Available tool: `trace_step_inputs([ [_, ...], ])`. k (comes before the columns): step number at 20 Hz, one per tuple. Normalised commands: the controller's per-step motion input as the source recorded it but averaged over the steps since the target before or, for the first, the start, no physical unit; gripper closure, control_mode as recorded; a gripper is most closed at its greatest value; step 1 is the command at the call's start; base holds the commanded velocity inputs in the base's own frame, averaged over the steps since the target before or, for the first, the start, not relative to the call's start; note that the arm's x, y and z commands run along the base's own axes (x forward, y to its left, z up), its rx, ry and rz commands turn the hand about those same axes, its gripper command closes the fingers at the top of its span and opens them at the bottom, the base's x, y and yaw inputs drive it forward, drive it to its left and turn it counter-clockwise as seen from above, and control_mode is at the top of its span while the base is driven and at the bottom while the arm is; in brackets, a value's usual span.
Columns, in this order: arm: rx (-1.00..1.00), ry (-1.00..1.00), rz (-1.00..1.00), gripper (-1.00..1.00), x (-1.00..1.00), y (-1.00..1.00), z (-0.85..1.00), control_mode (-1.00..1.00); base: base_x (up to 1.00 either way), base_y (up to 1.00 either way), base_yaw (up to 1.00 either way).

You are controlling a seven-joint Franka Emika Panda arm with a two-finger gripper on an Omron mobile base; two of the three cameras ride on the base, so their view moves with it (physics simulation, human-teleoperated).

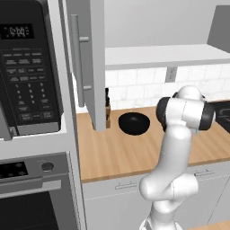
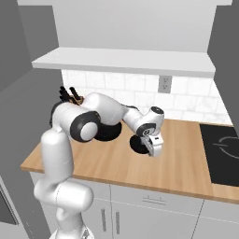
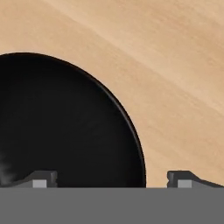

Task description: Pick up the bowls on the counter and stack them on top of one another in the open cabinet. Place the smaller bowl on top of the larger bowl.

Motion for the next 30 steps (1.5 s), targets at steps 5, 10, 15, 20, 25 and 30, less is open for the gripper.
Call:
trace_step_inputs([
  [5, 0.00, 0.00, 0.00, -1.00, 0.14, 0.00, -0.33, -1.00, 0.00, 0.00, 0.00],
  [10, 0.00, 0.00, 0.00, 1.00, 0.00, 0.00, -0.14, -1.00, 0.00, 0.00, 0.00],
  [15, 0.00, 0.00, 0.00, 1.00, 0.00, 0.00, 0.00, -1.00, 0.00, 0.00, 0.00],
  [20, 0.00, -0.12, 0.00, 1.00, 0.00, 0.06, 0.39, -1.00, 0.00, 0.00, 0.00],
  [25, 0.00, -0.23, 0.00, 1.00, 0.00, 0.46, 0.74, -1.00, 0.00, 0.00, 0.00],
  [30, 0.00, -0.27, 0.00, 1.00, 0.00, 0.73, 0.59, -1.00, 0.00, 0.00, 0.00],
])
